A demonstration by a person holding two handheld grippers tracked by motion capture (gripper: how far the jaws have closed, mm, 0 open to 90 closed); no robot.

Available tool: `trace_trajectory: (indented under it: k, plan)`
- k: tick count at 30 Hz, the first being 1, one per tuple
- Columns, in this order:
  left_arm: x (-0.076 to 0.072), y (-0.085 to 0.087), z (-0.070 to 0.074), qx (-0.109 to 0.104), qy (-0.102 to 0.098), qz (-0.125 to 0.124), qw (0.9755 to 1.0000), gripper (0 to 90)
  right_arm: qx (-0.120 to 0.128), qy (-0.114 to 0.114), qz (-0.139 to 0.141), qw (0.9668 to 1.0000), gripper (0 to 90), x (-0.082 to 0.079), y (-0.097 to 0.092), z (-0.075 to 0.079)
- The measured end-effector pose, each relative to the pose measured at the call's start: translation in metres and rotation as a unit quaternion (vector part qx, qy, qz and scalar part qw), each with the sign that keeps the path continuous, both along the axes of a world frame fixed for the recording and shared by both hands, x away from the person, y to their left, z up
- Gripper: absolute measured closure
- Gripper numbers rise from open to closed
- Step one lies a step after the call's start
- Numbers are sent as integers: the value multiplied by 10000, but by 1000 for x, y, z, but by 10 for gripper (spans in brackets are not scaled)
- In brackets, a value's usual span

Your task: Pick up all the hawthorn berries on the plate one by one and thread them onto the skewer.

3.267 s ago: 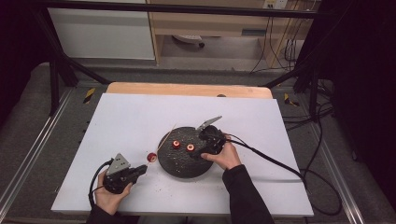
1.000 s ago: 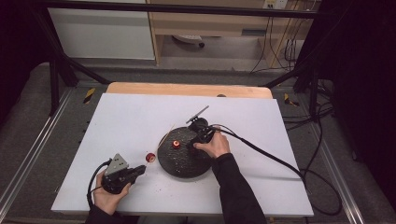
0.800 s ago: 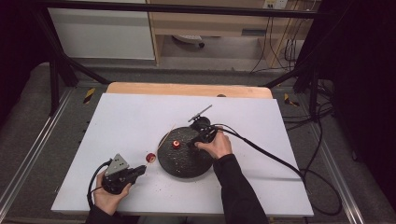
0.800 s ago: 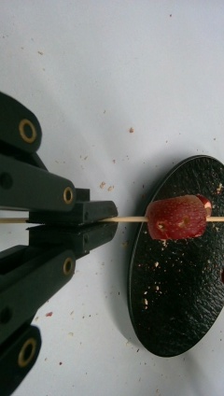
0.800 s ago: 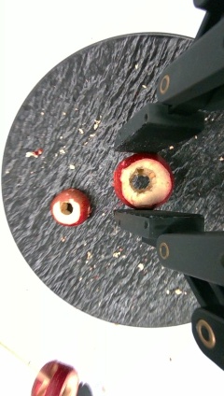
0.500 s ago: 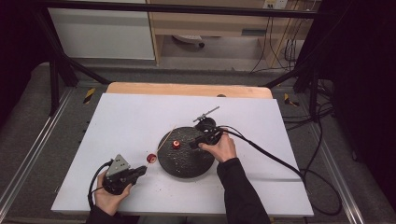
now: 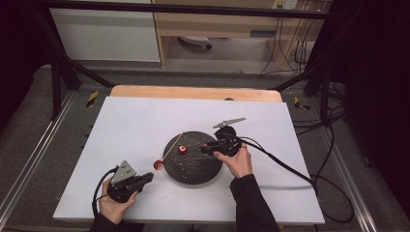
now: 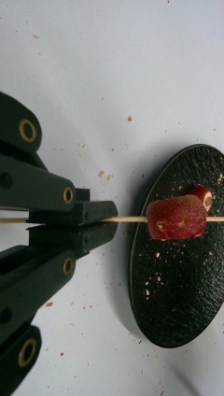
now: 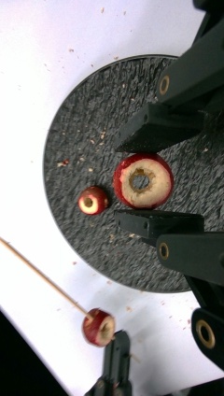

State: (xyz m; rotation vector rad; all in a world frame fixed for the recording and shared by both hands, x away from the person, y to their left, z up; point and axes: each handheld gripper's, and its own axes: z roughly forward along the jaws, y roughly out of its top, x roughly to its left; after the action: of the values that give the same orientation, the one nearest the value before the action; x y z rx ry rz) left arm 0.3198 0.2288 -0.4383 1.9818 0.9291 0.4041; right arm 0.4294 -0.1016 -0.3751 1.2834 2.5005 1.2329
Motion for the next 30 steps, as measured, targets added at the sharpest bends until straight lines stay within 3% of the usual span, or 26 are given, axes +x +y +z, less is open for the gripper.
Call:
trace_trajectory:
  k: [6,13,22,30]
  plan:
    - [-1,-2,0,-7,-12,-19,10000,882,522,-147,-213,9983,616,-9,-6,-6]
    - [-2,-4,0,-14,-20,-50,10000,882,1212,-234,-486,9912,617,-17,-9,-14]
    - [-3,-6,0,-49,-30,-63,10000,882,1945,-344,-831,9768,617,-24,-9,-26]
    - [-4,-10,0,-86,-67,-50,9999,882,2536,-538,-1201,9583,617,-31,-10,-34]
